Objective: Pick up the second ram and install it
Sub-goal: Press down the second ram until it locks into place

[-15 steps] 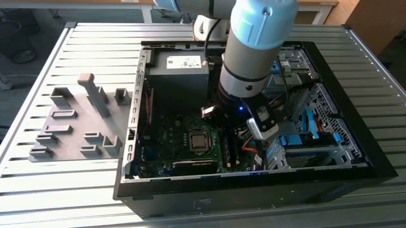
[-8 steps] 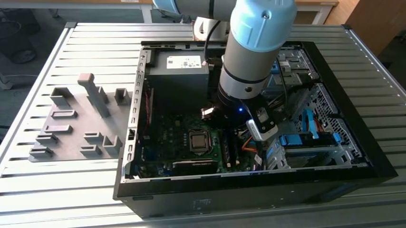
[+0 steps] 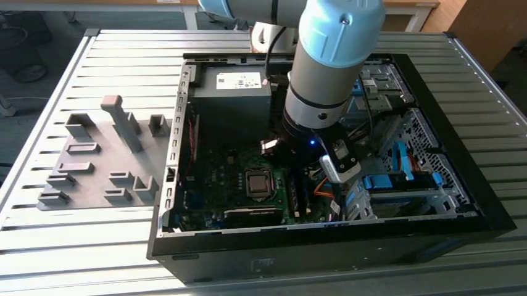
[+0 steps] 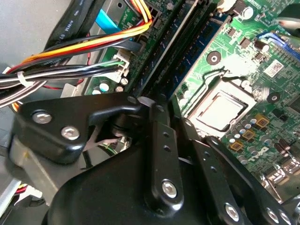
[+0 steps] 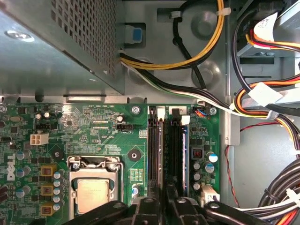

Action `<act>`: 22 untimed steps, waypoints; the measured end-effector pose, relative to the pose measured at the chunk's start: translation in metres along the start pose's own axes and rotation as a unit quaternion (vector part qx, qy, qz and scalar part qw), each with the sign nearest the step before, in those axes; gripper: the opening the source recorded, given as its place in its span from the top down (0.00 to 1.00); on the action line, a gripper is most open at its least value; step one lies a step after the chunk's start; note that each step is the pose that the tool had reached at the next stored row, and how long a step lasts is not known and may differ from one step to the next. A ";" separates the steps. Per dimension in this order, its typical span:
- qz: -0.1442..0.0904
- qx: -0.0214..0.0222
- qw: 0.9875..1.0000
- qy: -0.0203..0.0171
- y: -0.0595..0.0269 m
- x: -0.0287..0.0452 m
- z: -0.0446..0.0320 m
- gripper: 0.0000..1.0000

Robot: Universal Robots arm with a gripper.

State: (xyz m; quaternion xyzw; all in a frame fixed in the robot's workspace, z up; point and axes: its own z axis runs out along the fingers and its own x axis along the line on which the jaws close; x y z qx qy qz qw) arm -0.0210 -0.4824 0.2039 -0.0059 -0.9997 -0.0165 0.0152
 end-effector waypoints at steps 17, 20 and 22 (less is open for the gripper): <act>0.000 0.000 1.000 0.001 0.0011 0.0009 -0.0312 0.87; 0.000 0.000 1.000 0.001 0.0010 0.0010 -0.0315 0.89; 0.000 0.000 1.000 0.001 0.0010 0.0009 -0.0314 0.89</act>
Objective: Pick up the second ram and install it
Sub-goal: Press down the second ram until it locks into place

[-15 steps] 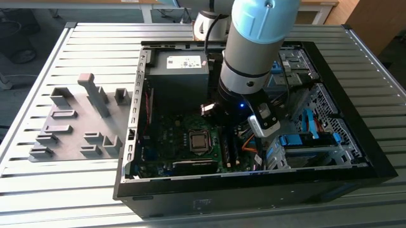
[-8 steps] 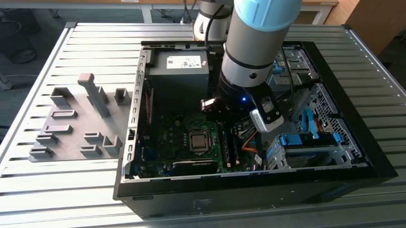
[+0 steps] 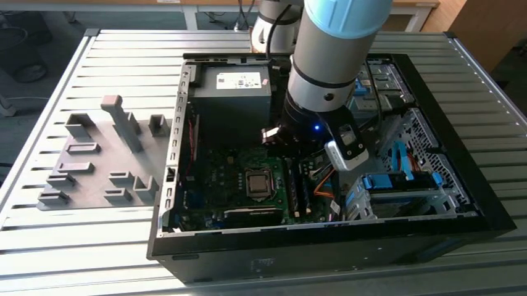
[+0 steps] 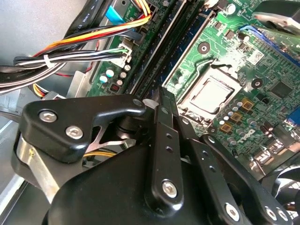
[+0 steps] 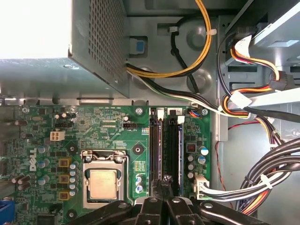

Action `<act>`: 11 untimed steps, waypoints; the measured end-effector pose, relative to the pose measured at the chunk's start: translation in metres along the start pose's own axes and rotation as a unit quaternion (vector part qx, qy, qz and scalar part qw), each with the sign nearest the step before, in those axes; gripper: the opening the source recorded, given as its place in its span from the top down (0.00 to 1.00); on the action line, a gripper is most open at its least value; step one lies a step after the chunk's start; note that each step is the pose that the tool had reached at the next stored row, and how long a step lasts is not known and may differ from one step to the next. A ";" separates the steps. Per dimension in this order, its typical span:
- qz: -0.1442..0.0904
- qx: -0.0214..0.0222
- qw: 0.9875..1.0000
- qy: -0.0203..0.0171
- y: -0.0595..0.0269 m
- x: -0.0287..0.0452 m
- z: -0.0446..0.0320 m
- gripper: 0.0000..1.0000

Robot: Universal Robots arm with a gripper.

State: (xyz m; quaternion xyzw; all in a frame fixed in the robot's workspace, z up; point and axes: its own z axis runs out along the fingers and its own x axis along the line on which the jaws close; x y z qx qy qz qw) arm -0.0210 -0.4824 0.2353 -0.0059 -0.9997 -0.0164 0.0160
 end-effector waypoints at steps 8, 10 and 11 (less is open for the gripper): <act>0.000 0.000 1.000 0.000 -0.0009 -0.0003 0.0082 0.89; 0.000 0.000 1.000 0.000 -0.0009 -0.0003 0.0102 0.89; 0.000 0.000 1.000 0.000 -0.0010 -0.0004 0.0111 0.89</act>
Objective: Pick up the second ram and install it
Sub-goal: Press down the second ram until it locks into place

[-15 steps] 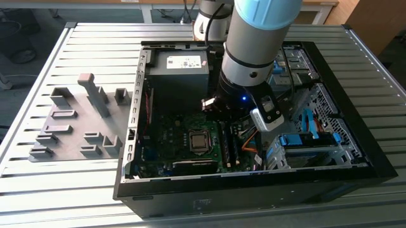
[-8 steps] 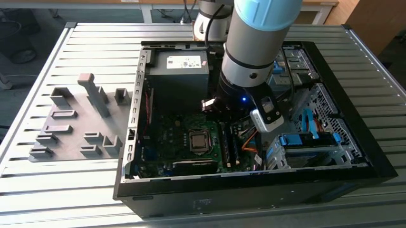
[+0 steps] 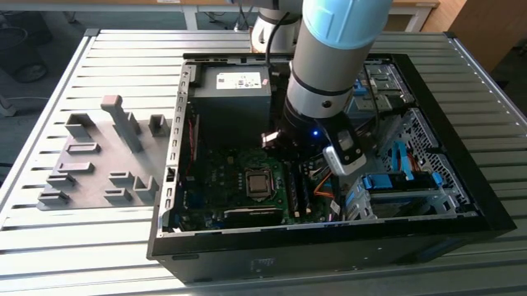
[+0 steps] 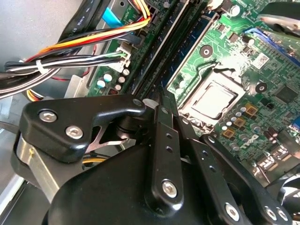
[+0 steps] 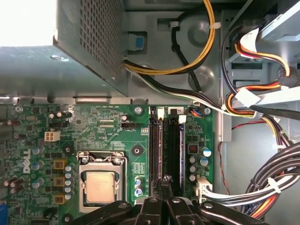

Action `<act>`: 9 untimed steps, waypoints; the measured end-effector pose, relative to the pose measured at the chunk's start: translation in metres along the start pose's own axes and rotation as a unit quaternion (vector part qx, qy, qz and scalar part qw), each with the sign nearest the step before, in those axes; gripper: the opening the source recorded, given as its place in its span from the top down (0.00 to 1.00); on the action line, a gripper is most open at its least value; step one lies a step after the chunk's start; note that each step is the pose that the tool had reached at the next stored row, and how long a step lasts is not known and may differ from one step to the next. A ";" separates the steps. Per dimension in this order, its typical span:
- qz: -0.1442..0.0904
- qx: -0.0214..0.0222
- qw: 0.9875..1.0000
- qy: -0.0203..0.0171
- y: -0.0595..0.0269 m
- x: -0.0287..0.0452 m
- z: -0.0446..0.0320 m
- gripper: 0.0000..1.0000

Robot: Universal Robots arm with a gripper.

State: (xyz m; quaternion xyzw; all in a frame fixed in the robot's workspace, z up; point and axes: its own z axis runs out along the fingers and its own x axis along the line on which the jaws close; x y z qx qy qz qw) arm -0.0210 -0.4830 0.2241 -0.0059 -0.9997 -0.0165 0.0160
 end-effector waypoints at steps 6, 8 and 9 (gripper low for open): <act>0.000 0.000 1.000 0.000 -0.0002 -0.0001 0.0039 0.89; 0.000 0.000 1.000 0.000 -0.0003 -0.0001 0.0052 0.89; 0.000 0.000 1.000 0.000 -0.0003 -0.0002 0.0060 0.89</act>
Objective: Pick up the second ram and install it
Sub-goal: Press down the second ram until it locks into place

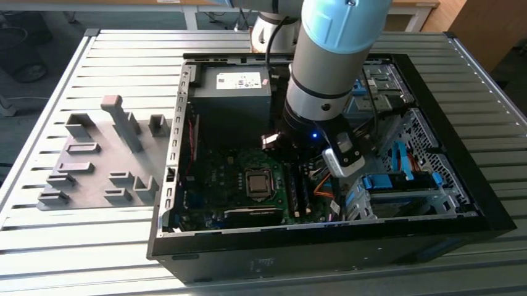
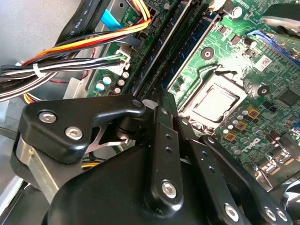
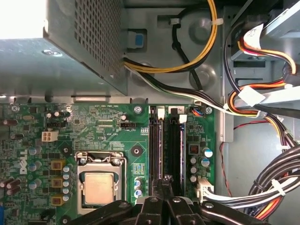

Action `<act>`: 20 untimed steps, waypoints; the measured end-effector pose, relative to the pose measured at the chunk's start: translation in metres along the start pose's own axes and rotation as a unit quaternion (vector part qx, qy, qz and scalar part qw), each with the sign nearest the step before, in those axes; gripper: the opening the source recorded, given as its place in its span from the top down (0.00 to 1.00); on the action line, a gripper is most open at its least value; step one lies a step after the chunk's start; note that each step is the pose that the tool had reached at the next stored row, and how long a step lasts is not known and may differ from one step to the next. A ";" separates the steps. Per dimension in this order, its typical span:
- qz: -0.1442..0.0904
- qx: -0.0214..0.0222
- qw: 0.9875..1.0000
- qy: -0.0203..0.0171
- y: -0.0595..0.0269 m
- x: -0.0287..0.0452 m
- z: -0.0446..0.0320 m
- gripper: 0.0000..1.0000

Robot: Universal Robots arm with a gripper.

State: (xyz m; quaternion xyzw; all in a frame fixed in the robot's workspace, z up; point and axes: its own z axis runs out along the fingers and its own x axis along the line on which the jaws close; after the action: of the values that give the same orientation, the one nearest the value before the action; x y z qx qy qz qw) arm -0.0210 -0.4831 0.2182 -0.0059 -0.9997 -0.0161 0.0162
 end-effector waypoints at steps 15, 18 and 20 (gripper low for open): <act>0.000 -0.001 1.000 0.000 0.0006 0.0005 -0.0169 0.89; 0.000 -0.001 1.000 0.000 0.0007 0.0005 -0.0180 0.89; 0.000 -0.001 1.000 0.000 0.0007 0.0006 -0.0184 0.89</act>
State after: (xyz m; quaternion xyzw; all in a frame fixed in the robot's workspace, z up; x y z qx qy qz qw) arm -0.0210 -0.4830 0.2366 -0.0058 -0.9997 -0.0172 0.0160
